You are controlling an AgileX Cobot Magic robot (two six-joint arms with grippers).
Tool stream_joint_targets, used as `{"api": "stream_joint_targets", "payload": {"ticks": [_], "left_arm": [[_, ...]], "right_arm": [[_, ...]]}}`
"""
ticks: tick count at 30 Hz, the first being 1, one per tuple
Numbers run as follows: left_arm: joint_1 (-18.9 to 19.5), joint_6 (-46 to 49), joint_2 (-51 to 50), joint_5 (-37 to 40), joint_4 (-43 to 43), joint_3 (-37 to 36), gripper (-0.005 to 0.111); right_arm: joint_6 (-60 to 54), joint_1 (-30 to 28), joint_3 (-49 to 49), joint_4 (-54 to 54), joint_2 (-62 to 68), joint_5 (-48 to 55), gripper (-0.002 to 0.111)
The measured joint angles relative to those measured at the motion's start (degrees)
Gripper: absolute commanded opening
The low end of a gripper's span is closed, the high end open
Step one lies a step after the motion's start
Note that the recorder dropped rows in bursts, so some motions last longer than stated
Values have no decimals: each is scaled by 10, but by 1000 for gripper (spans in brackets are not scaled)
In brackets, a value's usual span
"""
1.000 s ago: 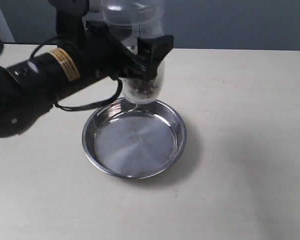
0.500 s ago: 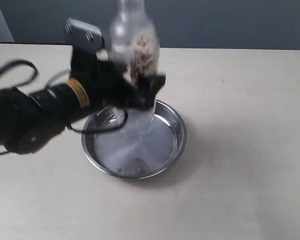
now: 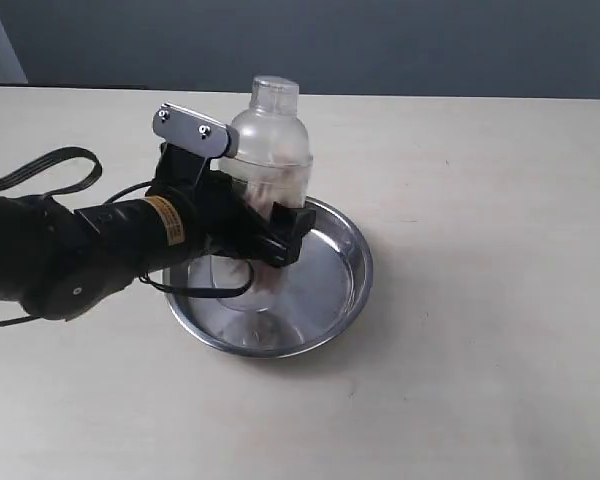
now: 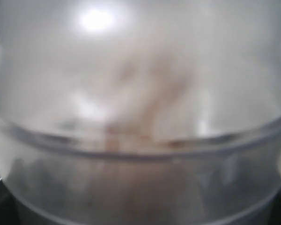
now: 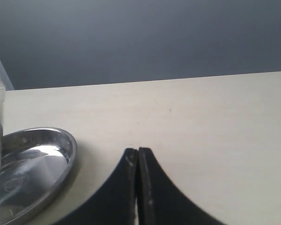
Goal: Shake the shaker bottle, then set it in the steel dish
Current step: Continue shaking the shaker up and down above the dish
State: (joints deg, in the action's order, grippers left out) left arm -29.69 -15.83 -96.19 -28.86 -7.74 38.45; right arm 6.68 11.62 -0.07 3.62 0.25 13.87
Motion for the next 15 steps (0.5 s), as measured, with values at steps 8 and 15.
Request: {"api": "stream_joint_targets", "payload": {"ticks": [8, 15], "left_arm": [[0, 16, 57, -109, 16, 10, 0], [0, 30, 83, -62, -9, 31, 0]], "right_arm": [[0, 0, 0, 0, 0, 0, -1], [0, 0, 0, 0, 0, 0, -1]]}}
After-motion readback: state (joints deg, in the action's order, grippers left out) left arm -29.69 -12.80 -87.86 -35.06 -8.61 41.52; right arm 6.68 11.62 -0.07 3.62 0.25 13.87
